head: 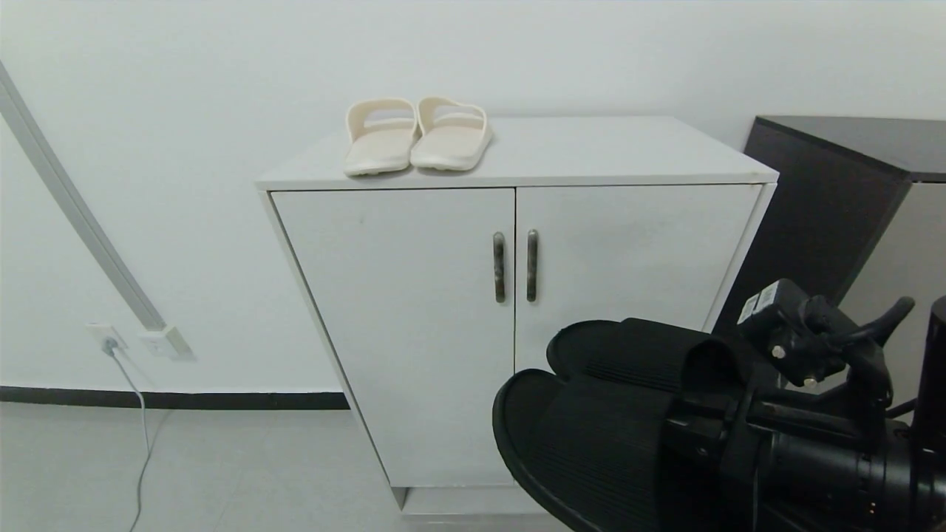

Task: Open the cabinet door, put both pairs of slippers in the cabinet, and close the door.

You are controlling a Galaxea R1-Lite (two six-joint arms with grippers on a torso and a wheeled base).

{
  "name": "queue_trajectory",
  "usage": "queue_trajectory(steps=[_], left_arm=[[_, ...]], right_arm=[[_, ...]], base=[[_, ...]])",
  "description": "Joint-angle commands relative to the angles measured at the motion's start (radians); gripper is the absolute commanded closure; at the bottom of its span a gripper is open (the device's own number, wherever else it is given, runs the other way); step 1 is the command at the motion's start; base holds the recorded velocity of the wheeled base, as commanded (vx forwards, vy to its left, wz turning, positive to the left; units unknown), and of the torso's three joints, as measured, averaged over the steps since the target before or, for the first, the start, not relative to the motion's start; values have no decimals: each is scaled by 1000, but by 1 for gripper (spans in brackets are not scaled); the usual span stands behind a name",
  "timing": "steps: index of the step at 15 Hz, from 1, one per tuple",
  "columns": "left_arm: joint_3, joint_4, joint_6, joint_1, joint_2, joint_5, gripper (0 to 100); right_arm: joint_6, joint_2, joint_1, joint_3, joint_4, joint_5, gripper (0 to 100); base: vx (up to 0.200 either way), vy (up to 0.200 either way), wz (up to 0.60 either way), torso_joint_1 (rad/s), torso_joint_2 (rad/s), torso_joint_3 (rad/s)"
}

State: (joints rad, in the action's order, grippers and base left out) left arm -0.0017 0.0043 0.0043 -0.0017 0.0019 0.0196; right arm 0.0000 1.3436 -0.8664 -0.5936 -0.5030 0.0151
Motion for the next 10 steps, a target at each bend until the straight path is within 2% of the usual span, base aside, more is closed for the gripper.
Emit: queue_trajectory(steps=[1, 8, 10], left_arm=[[0, 0, 0, 0, 1, 0, 0], [0, 0, 0, 0, 1, 0, 0], [0, 0, 0, 0, 1, 0, 0]], right_arm=[[0, -1, 0, 2, 1, 0, 100], [0, -1, -5, 9, 0, 2, 100], [0, -1, -6, 11, 1, 2, 100]], base=[[0, 0, 0, -110, 452, 354], [0, 0, 0, -48, 438, 391], [0, 0, 0, 0, 200, 195]])
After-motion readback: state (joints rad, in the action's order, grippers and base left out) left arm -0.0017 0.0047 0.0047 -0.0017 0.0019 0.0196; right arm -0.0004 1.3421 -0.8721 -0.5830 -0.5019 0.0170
